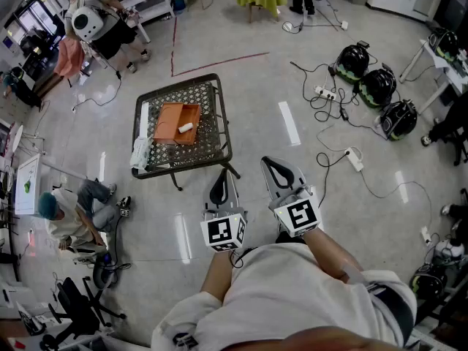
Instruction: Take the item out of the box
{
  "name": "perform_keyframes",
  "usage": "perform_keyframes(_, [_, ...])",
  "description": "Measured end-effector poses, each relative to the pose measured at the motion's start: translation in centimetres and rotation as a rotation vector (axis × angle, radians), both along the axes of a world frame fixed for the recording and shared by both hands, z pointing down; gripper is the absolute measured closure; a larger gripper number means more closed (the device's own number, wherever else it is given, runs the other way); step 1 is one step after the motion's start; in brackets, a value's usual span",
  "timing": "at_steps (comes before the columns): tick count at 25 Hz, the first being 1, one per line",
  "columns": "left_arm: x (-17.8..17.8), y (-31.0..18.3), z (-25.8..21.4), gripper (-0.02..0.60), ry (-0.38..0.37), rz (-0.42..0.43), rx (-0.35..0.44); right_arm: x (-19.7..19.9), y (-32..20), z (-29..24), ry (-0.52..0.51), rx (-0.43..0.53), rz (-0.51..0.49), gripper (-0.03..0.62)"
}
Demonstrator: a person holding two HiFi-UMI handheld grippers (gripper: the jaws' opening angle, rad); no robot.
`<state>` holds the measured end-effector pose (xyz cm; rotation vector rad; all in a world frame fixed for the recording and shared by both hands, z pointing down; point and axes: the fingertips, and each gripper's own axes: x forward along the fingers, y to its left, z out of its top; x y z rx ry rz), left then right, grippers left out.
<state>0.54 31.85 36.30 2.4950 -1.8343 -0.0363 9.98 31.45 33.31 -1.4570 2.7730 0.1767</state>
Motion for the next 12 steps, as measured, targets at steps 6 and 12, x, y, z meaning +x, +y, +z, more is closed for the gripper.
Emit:
perform_keyframes(6, [0.56,0.64,0.56,0.572,0.003,0.004,-0.009,0.24,0.52,0.47,0.001,-0.01,-0.003,0.591])
perform_keyframes(12, [0.75,0.62,0.77,0.572,0.001,0.004,-0.022,0.26,0.48,0.44,-0.03,-0.017,-0.026,0.591])
